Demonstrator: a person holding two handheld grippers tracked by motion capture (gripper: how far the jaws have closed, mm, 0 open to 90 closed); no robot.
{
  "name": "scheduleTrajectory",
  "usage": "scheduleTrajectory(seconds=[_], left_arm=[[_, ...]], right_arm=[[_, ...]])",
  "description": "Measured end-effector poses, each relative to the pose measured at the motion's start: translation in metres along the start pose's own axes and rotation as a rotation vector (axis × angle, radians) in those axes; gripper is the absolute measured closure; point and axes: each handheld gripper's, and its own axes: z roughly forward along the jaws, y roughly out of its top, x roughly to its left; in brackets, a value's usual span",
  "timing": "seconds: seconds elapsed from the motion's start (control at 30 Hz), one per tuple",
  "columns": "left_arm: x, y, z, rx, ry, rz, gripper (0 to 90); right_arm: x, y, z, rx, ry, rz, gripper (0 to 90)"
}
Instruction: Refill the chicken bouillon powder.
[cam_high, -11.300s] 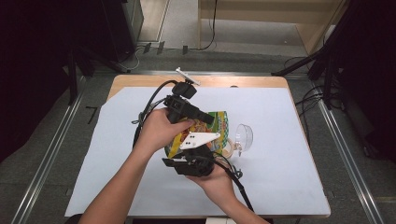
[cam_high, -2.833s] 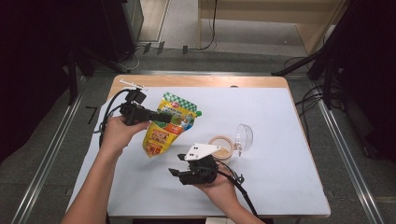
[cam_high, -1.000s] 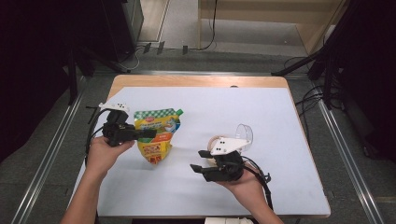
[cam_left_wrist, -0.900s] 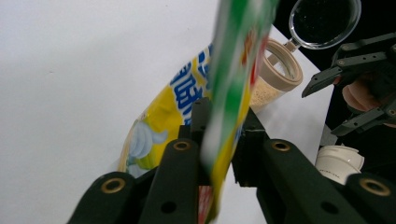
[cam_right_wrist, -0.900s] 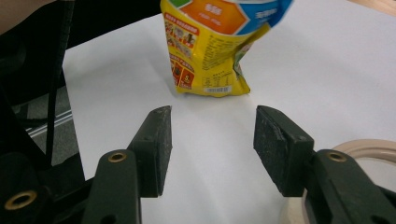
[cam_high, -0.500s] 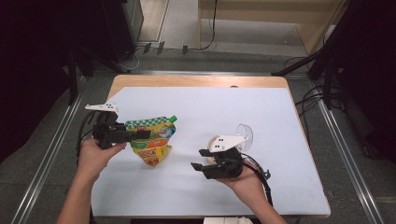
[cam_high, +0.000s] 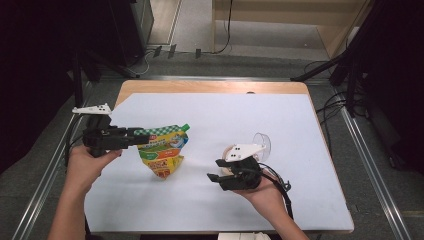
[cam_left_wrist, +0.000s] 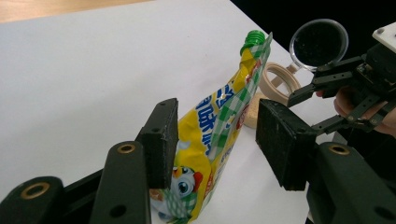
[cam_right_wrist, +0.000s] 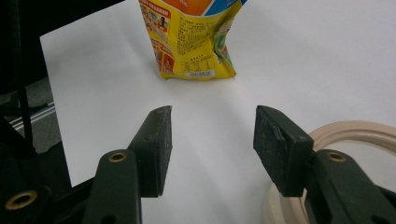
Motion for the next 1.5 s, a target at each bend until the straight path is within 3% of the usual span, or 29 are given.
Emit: scheduleTrajectory(seconds=[0.23,0.37,0.63,0.77,0.87,1.0,1.13,1.33,1.5], left_arm=[[0.006,-0.003,-0.015,0.004,0.052,-0.005,47.7],[0.009,-0.006,-0.023,-0.001,0.079,0.016,47.4],[0.023,-0.014,-0.032,-0.006,0.121,-0.015,46.1],[0.029,-0.019,-0.025,0.0,0.147,-0.024,44.6],[0.035,-0.021,-0.016,0.023,0.186,-0.067,42.6],[0.039,-0.025,-0.004,0.012,0.157,-0.082,42.4],[0.038,-0.027,0.008,0.035,0.167,-0.05,42.2],[0.035,-0.028,0.022,0.074,0.151,-0.031,41.0],[0.034,-0.028,0.026,0.075,0.139,-0.026,40.6]], right_arm=[[-0.001,0.0,-0.003,-0.001,-0.004,0.002,48.2],[-0.002,0.001,-0.004,-0.004,-0.004,0.006,48.1],[-0.002,0.003,-0.007,-0.015,0.0,0.003,48.7],[-0.001,0.006,-0.01,-0.017,0.002,0.003,49.5],[-0.001,0.008,-0.014,-0.018,-0.002,0.003,49.4],[-0.003,0.011,-0.02,-0.018,-0.011,0.018,49.4],[-0.005,0.014,-0.026,-0.025,-0.015,0.024,49.8],[-0.011,0.021,-0.038,-0.026,-0.023,0.036,51.2],[-0.015,0.025,-0.051,-0.044,-0.025,0.058,53.5]])
